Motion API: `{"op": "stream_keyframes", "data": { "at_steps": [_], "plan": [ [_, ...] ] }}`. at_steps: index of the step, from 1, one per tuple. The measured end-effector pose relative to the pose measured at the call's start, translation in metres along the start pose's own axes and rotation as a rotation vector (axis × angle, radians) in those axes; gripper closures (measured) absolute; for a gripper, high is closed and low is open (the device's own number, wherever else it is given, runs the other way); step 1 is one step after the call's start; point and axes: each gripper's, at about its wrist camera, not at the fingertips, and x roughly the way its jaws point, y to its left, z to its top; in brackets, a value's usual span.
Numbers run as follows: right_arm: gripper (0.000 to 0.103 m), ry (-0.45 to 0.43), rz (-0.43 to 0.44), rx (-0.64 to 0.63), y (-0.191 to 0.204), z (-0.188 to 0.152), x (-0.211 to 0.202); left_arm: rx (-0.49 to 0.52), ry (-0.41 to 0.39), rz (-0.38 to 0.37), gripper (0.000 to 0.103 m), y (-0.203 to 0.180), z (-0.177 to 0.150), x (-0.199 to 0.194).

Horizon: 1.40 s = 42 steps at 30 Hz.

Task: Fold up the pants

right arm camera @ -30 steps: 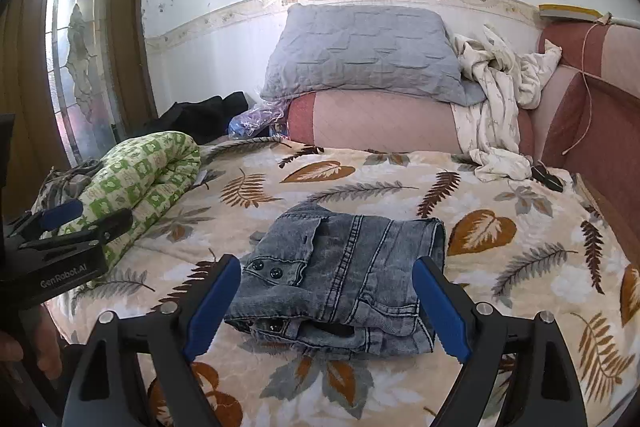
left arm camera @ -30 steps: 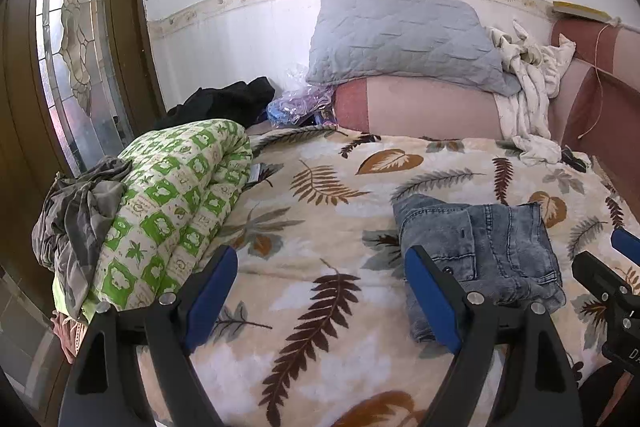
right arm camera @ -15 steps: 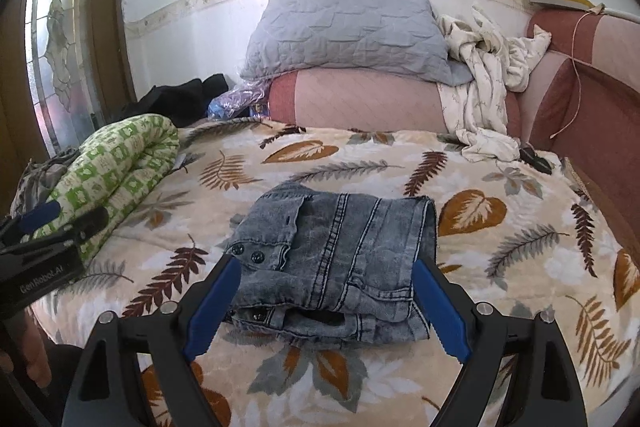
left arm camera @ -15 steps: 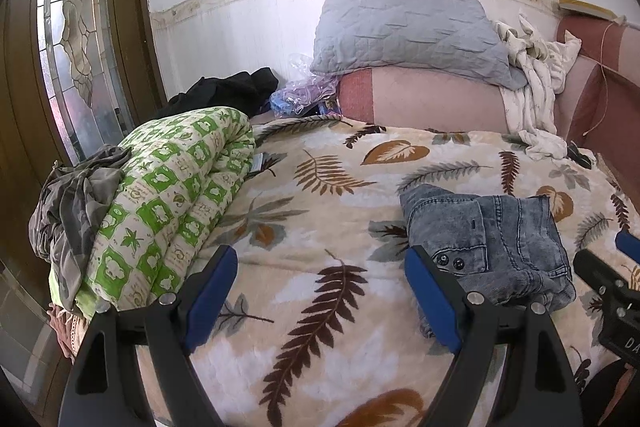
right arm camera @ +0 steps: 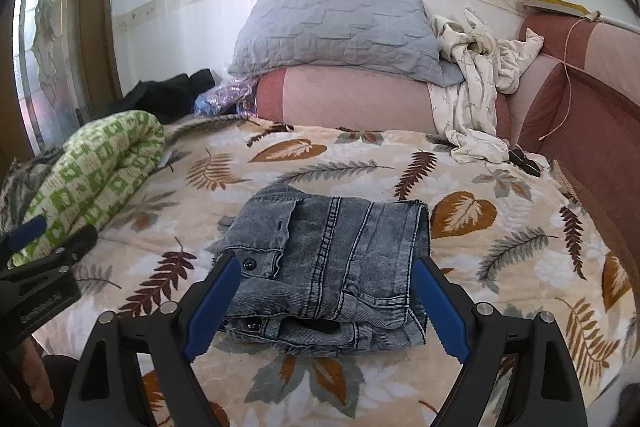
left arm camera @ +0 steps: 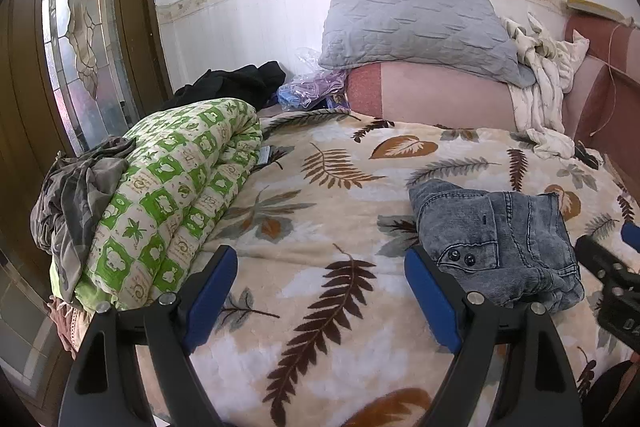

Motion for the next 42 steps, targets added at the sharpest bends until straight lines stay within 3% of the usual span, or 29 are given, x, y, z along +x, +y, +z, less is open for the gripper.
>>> {"op": "stream_keyframes", "data": {
  "at_steps": [10, 42],
  "plan": [
    [0.013, 0.049, -0.069, -0.031, 0.005, 0.000, 0.013, -0.020, 0.004, -0.020, 0.017, 0.002, 0.000, 0.001],
    [0.013, 0.027, -0.065, 0.017, -0.012, 0.003, 0.008, 0.044, -0.005, -0.048, 0.017, -0.019, 0.003, -0.007]
  ]
}}
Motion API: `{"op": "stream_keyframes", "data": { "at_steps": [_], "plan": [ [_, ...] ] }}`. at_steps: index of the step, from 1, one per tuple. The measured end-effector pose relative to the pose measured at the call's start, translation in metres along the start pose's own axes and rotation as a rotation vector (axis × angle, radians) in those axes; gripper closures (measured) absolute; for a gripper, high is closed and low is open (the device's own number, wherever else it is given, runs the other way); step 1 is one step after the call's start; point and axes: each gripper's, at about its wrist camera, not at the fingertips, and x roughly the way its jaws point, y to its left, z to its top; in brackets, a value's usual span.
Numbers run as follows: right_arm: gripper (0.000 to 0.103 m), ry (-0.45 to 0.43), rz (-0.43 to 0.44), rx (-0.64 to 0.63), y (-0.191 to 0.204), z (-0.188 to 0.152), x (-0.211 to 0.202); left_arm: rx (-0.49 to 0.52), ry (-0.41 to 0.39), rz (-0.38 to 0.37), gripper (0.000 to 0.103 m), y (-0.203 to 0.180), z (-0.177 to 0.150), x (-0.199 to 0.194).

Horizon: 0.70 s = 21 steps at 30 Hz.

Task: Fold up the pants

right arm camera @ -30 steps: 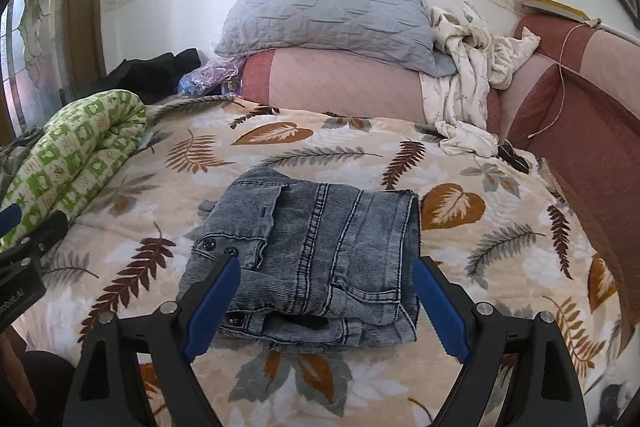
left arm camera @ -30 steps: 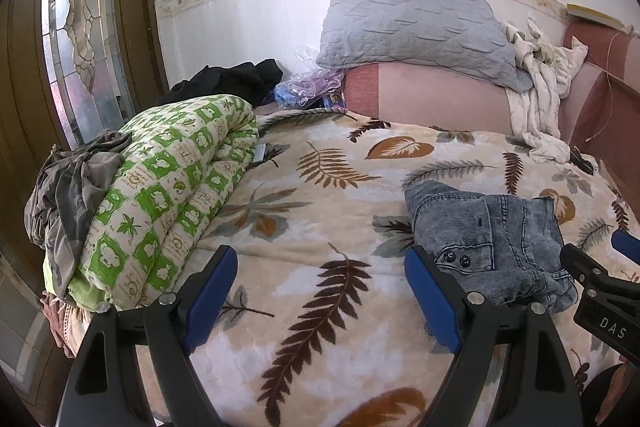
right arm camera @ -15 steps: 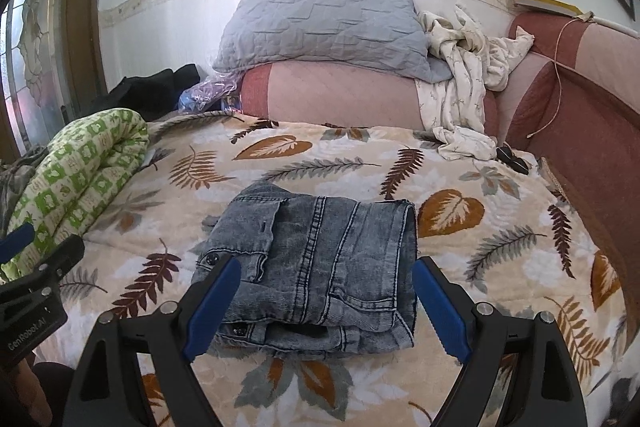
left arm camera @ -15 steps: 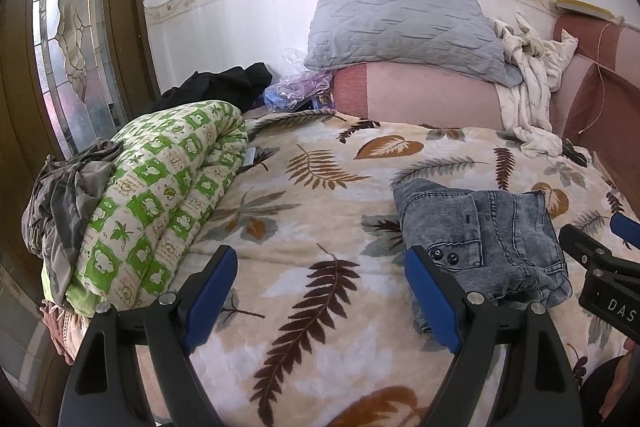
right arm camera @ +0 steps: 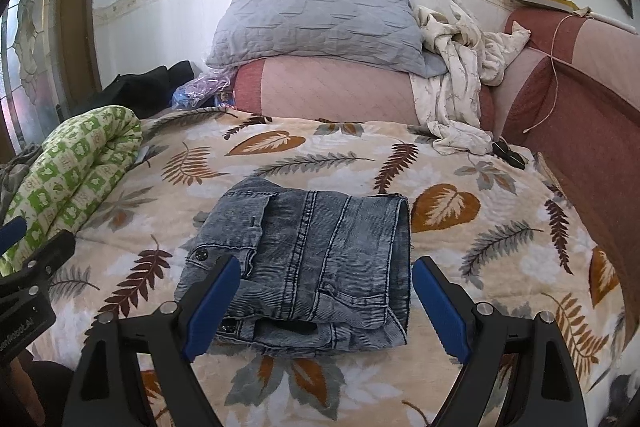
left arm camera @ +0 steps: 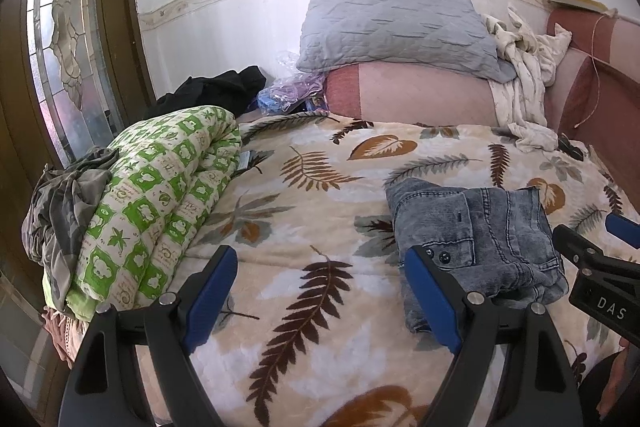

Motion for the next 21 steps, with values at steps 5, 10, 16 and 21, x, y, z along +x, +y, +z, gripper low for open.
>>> {"op": "stream_keyframes", "data": {
  "at_steps": [5, 10, 16, 21],
  "plan": [
    [0.013, -0.002, 0.000, 0.003, -0.0015, -0.0002, 0.0005, 0.006, 0.001, -0.001, 0.017, -0.0017, 0.0001, 0.0006],
    [0.013, -0.001, -0.002, 0.002, -0.0017, -0.0006, 0.0014, 0.008, 0.004, -0.004, 0.017, -0.0023, -0.0004, 0.0009],
    [0.013, 0.001, -0.005, 0.000, -0.0013, -0.0008, 0.0021, 0.010, 0.006, -0.008, 0.017, -0.0028, -0.0007, 0.0016],
    [0.013, 0.001, -0.005, 0.000, -0.0012, -0.0010, 0.0020, 0.009, 0.010, -0.012, 0.017, -0.0025, -0.0012, 0.0025]
  ]
}}
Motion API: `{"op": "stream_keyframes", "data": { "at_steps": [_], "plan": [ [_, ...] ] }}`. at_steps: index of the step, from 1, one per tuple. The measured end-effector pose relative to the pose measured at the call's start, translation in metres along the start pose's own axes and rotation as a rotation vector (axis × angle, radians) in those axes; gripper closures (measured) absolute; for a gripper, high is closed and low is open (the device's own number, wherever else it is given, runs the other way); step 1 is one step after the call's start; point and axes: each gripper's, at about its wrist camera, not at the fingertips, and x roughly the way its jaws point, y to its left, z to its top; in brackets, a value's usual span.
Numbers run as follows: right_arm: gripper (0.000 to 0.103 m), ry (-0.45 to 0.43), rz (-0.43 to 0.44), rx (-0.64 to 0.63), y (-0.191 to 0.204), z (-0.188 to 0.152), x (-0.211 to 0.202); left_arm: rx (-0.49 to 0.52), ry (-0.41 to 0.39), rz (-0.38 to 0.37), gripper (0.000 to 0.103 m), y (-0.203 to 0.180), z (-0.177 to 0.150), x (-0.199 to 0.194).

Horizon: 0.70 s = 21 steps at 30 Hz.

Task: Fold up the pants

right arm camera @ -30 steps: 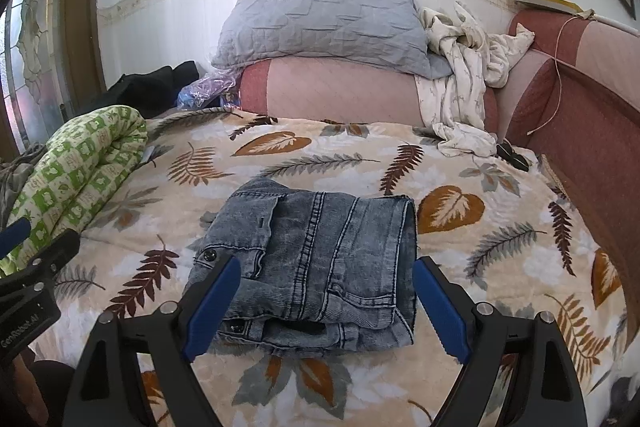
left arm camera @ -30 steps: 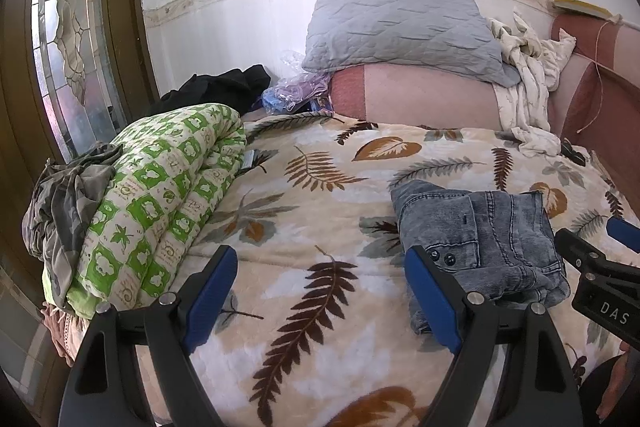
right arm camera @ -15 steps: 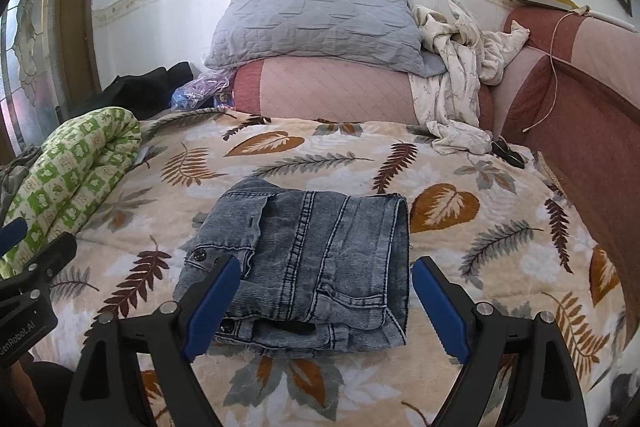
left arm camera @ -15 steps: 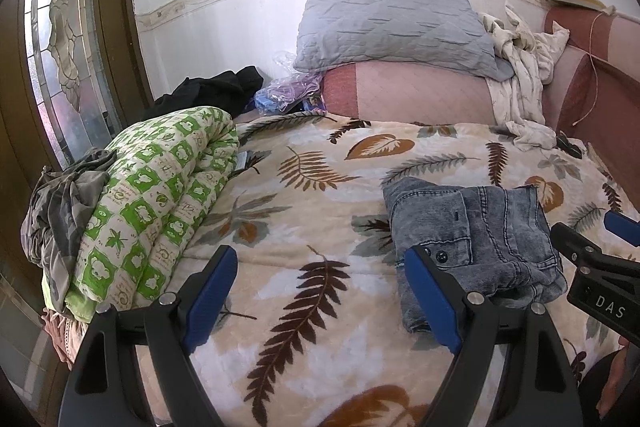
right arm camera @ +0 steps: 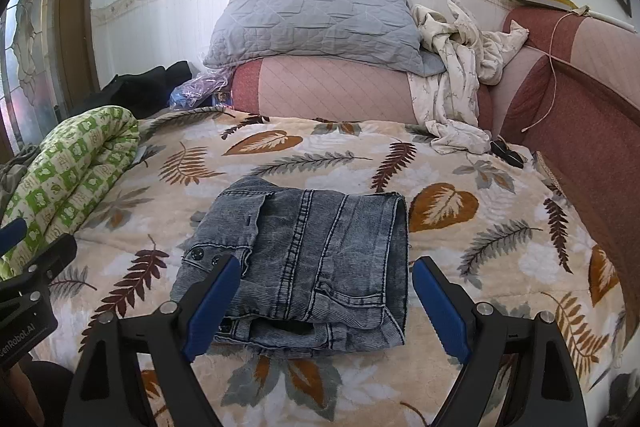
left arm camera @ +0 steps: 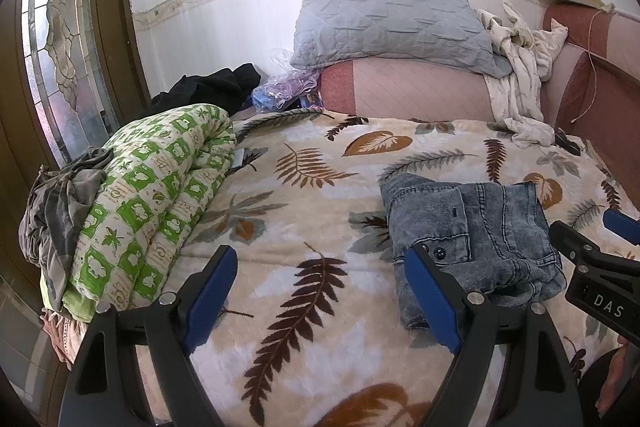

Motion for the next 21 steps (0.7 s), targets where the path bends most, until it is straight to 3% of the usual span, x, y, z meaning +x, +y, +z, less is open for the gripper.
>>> {"op": "stream_keyframes", "data": {
  "at_steps": [21],
  "plan": [
    [0.013, 0.010, 0.001, 0.001, -0.0015, -0.0024, 0.0038, 0.004, 0.015, -0.016, 0.017, -0.0014, -0.0008, 0.0034]
  ]
}}
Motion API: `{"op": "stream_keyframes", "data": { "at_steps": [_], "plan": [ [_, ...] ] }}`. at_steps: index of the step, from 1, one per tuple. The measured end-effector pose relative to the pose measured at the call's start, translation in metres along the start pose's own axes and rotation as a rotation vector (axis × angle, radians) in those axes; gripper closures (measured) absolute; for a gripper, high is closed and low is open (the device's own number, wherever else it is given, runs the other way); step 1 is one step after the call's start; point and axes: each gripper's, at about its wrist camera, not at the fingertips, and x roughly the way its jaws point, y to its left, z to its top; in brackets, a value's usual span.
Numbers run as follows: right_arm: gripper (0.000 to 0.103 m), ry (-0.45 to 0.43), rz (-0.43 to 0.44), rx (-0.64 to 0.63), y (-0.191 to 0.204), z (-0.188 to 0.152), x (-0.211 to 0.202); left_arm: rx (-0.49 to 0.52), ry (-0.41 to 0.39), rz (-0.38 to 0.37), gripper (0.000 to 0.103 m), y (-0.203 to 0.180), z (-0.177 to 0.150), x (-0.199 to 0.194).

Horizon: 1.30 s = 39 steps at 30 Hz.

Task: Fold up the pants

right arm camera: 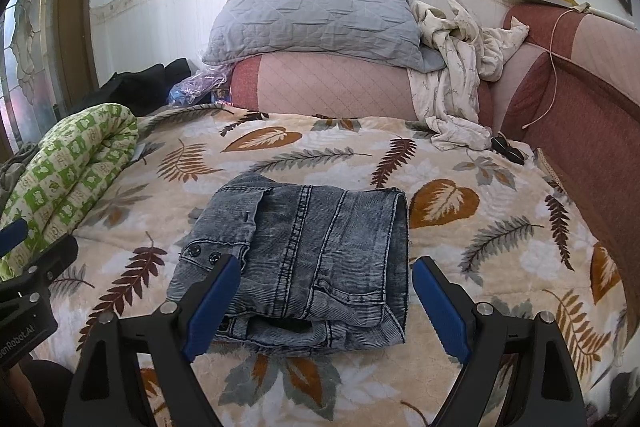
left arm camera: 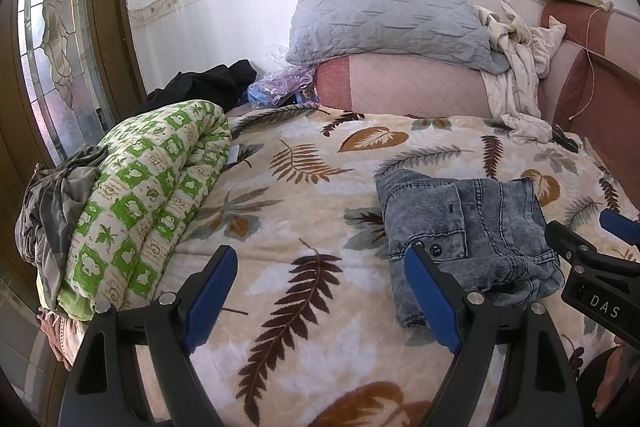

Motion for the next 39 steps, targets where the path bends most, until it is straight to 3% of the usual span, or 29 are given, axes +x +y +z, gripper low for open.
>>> {"op": "stream_keyframes", "data": {
  "at_steps": [39],
  "plan": [
    [0.013, 0.013, -0.026, 0.035, -0.014, 0.004, 0.008, -0.011, 0.031, -0.013, 0.017, -0.003, 0.003, 0.010]
  ]
}}
